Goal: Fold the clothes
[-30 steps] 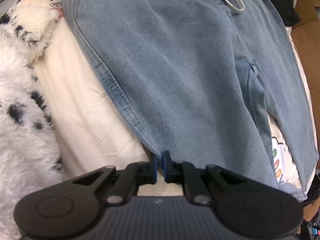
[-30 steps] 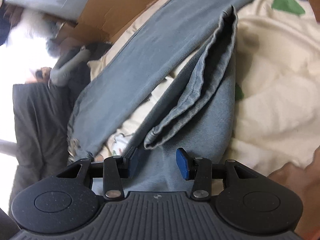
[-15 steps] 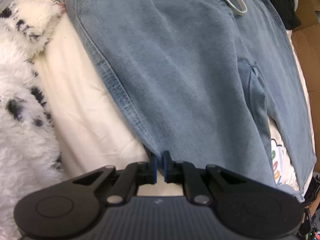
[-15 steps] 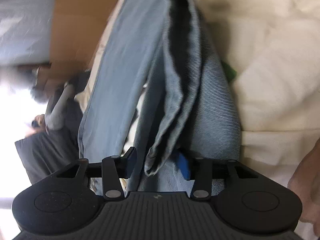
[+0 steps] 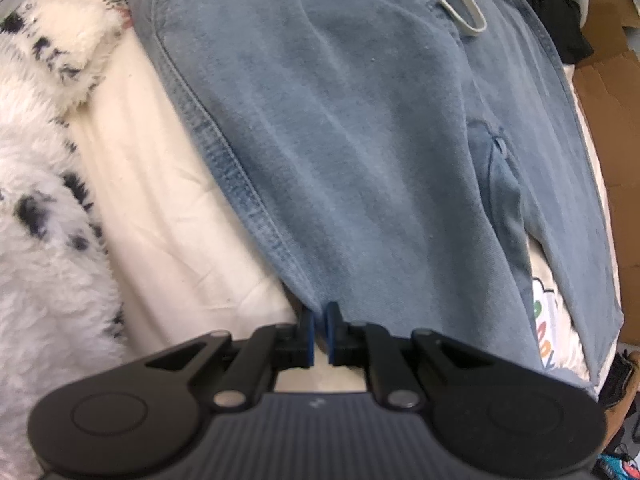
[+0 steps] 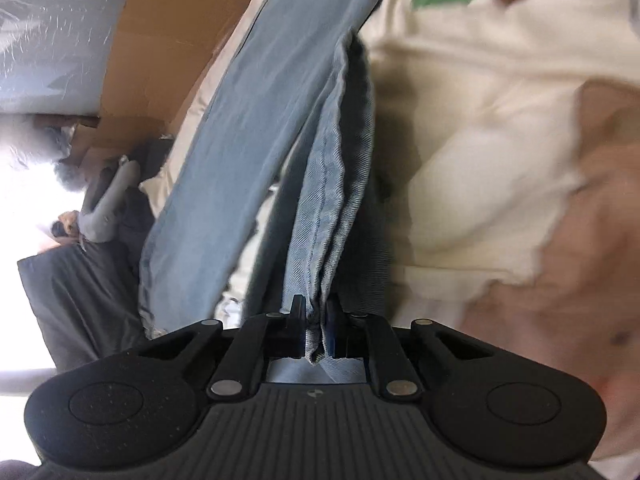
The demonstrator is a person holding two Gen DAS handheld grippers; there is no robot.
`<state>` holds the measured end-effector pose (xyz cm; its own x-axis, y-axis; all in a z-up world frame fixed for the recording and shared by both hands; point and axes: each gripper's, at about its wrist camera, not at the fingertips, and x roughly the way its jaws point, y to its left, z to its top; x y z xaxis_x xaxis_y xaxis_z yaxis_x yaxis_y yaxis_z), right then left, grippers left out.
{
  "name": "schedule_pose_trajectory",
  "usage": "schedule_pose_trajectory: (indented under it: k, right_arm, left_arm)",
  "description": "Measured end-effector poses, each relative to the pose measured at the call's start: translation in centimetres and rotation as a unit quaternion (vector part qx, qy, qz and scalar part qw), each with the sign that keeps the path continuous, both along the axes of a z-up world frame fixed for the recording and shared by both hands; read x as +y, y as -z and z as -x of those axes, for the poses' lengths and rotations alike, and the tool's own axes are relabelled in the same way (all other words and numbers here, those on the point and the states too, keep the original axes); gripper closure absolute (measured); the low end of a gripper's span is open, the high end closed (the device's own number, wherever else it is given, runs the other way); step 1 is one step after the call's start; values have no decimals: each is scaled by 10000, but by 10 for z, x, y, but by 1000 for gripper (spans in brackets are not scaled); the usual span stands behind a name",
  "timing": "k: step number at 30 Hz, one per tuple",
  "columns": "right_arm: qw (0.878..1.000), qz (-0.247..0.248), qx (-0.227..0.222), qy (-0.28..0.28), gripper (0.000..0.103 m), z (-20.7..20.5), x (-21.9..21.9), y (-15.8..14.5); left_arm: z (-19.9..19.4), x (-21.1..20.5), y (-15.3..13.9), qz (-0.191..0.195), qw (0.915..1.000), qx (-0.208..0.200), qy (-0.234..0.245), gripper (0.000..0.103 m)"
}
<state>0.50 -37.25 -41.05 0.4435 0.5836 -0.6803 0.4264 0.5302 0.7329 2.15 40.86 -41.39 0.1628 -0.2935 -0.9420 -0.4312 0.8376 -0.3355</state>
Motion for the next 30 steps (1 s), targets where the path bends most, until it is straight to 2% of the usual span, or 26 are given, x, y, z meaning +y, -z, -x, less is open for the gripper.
schedule_pose_trajectory:
  k: [8,10,11,13,15,17,20,22,23,26,30]
  right_arm:
    - [9924,1020,284,-628,96,24,-51,-46]
    - [9869,1345,370,-809,96,34,-64,-56]
    - [9845,1477,421,-843,96,38,-69,-60]
    - [9803,1689,542,-863,96,48,-82,-65]
    - [9766,1857,623,-886,97,56,-89,-67]
    - [9729,1986,690,-960,96,62,-90,-65]
    - [9654,2213,830,-1102,100,66,-84,-54]
    - [9609,2336,1023,-1076,103,71,-87,-42]
    - [9567,2471,1141,-1030,103,74,-88,-36]
    - [9599,2404,1260,-695,103,86,-103,-15]
    - [9783,1723,1115,-266,101,108,-111,5]
  left_arm:
    - [4,20,-6,182,9997,-154,-109,98]
    - [-14,32,-9,228,9994,-192,-154,98]
    - [-36,18,-10,245,9993,-211,-174,98]
    - [-54,8,-14,276,9991,-243,-206,98]
    - [-51,-17,-24,328,9988,-272,-248,98]
    - [-20,-1,-45,397,9983,-274,-334,96]
    - [-34,-7,-53,385,9976,-218,-527,87]
    - [-24,-2,-60,320,9970,-305,-634,84]
    - [-18,0,-63,286,9966,-355,-686,79]
    - [-13,11,-63,266,9951,-440,-843,73]
    - [-8,20,-61,319,9920,-569,-1082,73]
